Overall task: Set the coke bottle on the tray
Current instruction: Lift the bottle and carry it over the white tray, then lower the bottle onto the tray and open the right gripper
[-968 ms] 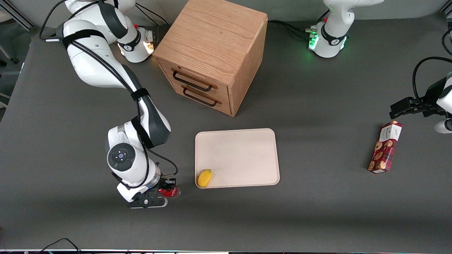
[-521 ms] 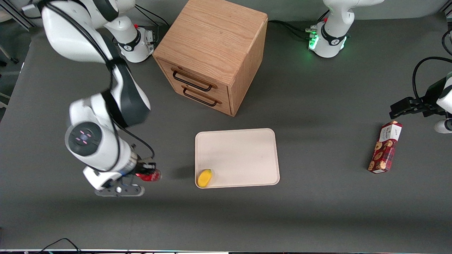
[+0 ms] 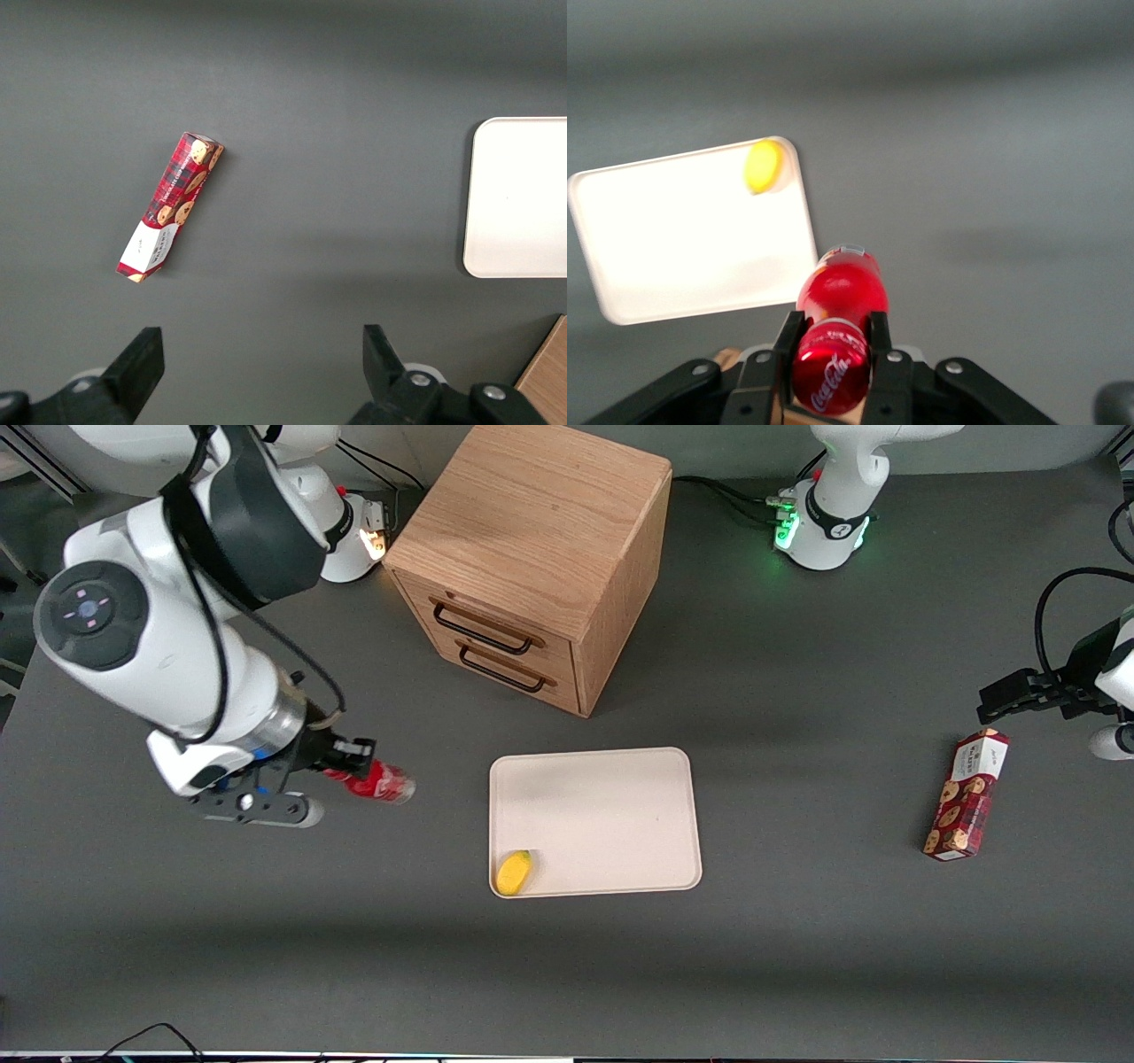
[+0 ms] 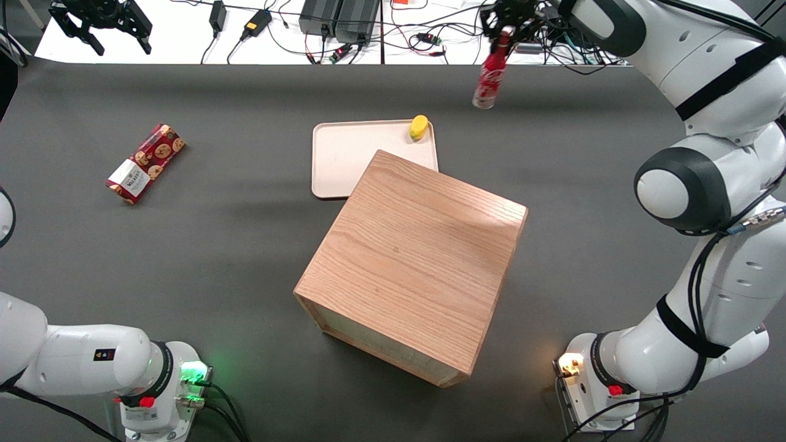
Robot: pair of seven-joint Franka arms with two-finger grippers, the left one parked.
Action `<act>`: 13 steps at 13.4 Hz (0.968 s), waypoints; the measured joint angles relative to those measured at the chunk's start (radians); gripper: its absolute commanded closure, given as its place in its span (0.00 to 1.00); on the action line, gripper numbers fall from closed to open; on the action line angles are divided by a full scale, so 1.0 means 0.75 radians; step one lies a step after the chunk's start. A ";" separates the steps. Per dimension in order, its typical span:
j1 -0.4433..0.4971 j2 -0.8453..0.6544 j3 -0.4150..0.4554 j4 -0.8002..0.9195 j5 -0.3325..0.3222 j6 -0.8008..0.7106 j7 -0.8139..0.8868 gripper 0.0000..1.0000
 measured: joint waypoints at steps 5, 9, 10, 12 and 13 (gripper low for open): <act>0.072 0.030 0.126 -0.190 -0.053 0.223 0.321 1.00; 0.134 0.136 0.139 -0.235 -0.137 0.356 0.433 1.00; 0.141 0.169 0.139 -0.239 -0.158 0.389 0.442 1.00; 0.143 0.228 0.139 -0.264 -0.204 0.455 0.448 1.00; 0.144 0.248 0.140 -0.286 -0.230 0.495 0.463 1.00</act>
